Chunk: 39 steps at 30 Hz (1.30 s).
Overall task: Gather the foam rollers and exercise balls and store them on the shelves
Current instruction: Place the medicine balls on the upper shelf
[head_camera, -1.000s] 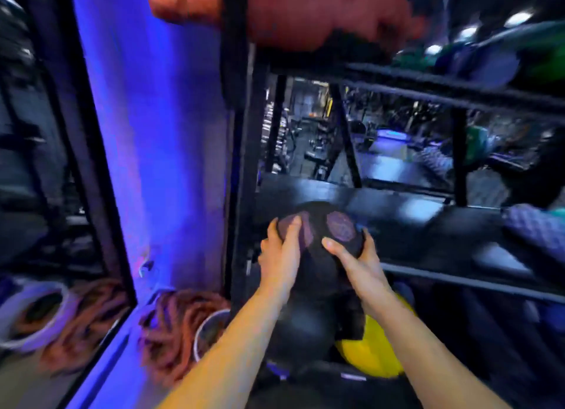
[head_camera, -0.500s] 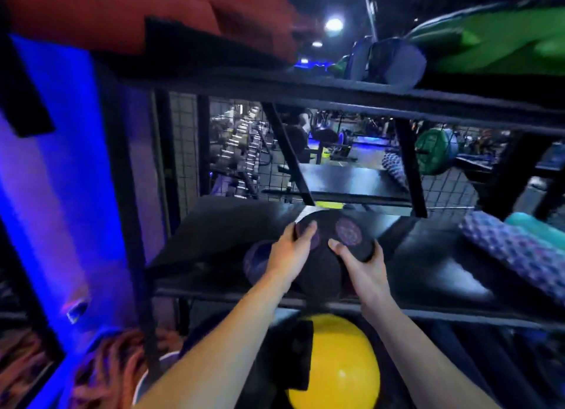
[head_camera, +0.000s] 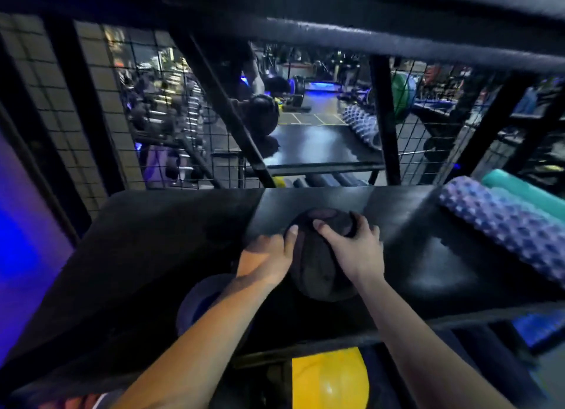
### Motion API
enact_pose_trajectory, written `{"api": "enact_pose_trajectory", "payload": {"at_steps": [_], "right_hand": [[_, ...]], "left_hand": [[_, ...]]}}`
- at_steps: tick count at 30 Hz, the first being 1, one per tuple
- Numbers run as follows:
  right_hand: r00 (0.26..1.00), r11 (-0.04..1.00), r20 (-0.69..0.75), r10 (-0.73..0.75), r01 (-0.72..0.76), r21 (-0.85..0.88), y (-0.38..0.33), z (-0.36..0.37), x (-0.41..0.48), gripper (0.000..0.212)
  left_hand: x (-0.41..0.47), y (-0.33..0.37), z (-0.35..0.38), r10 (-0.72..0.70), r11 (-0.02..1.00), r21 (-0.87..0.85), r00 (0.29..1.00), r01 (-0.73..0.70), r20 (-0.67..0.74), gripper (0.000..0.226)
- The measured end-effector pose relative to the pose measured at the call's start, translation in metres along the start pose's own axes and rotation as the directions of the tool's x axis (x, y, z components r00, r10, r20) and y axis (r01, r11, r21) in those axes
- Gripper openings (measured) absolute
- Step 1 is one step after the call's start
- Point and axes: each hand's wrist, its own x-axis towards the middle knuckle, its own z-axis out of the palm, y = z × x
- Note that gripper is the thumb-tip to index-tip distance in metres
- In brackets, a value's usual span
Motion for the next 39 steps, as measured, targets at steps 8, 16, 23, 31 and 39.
{"api": "enact_pose_trajectory", "payload": {"at_steps": [8, 16, 23, 31, 39], "right_hand": [[0.999, 0.999, 0.037, -0.03, 0.028, 0.039, 0.008, -0.004, 0.021, 0.102], [0.99, 1.0, 0.141, 0.015, -0.015, 0.001, 0.001, -0.009, 0.024, 0.106], [0.985, 0.985, 0.173, 0.019, 0.011, -0.171, -0.062, 0.012, 0.028, 0.102], [0.91, 0.884, 0.246, -0.334, 0.213, 0.415, -0.104, 0.03, 0.031, 0.031], [0.658, 0.919, 0.642, -0.394, 0.296, 0.261, -0.084, 0.072, 0.008, 0.064]], "left_hand": [[0.007, -0.004, -0.003, -0.058, 0.986, -0.155, 0.998, 0.058, 0.008, 0.051], [-0.005, -0.029, -0.041, -0.103, 0.931, -0.364, 0.975, 0.025, -0.198, 0.036], [-0.077, -0.088, -0.068, -0.198, 0.98, 0.0, 0.975, 0.199, 0.099, 0.075], [-0.115, -0.097, -0.022, -0.181, 0.88, -0.476, 0.924, -0.001, -0.338, 0.084], [-0.114, -0.083, -0.021, 0.196, 0.968, -0.066, 0.894, -0.242, -0.402, 0.093]]}}
